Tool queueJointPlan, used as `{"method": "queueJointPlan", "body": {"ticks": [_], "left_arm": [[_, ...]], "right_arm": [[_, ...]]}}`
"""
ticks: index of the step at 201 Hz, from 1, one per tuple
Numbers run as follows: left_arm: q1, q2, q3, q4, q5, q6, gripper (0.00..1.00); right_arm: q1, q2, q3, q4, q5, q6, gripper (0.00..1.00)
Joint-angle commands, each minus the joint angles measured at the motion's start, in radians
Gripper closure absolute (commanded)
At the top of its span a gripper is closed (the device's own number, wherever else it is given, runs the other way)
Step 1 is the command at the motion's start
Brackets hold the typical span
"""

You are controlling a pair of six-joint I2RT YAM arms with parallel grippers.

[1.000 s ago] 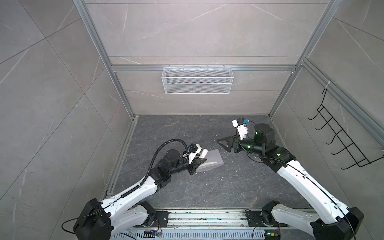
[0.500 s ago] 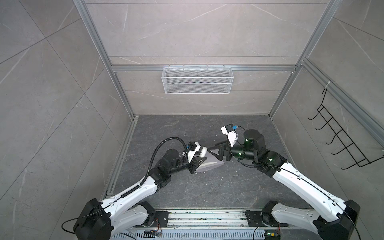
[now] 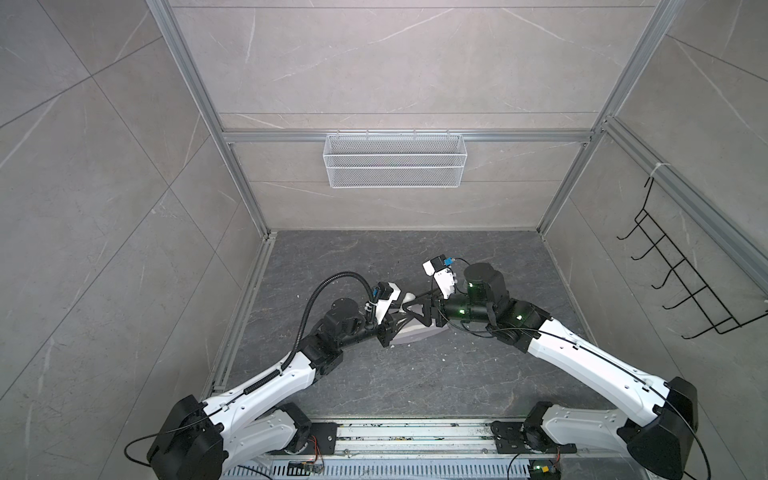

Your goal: Place the letter into the envelope and seal it

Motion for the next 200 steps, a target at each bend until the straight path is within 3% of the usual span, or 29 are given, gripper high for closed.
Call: {"method": "queueJointPlan", "body": {"ticks": [1, 32, 111, 149, 183, 200], "left_arm": [[0.001, 0.003, 0.021, 0.082, 0.013, -0.032, 1.0], [0.0, 0.01, 0.026, 0.086, 0.018, -0.036, 1.0], [0.001, 0.025, 0.036, 0.071, 0.022, -0.043, 1.0], [0.002, 0.033, 0.059, 0.018, 0.052, -0.035, 0.79], [0.017, 0.002, 0.062, -0.044, 0.139, -0.001, 0.49], [0.039, -0.025, 0.051, -0.054, 0.206, 0.003, 0.4]], "right_arm": [[0.011, 0.015, 0.034, 0.036, 0.021, -0.012, 0.39], [0.015, 0.031, 0.035, 0.054, 0.03, -0.01, 0.47], [0.02, 0.059, 0.035, 0.082, 0.028, -0.013, 0.81], [0.019, 0.051, 0.058, 0.016, 0.046, -0.083, 0.89], [0.019, 0.021, 0.111, -0.134, 0.096, -0.263, 0.94], [0.019, 0.003, 0.137, -0.201, 0.097, -0.356, 0.95]]}}
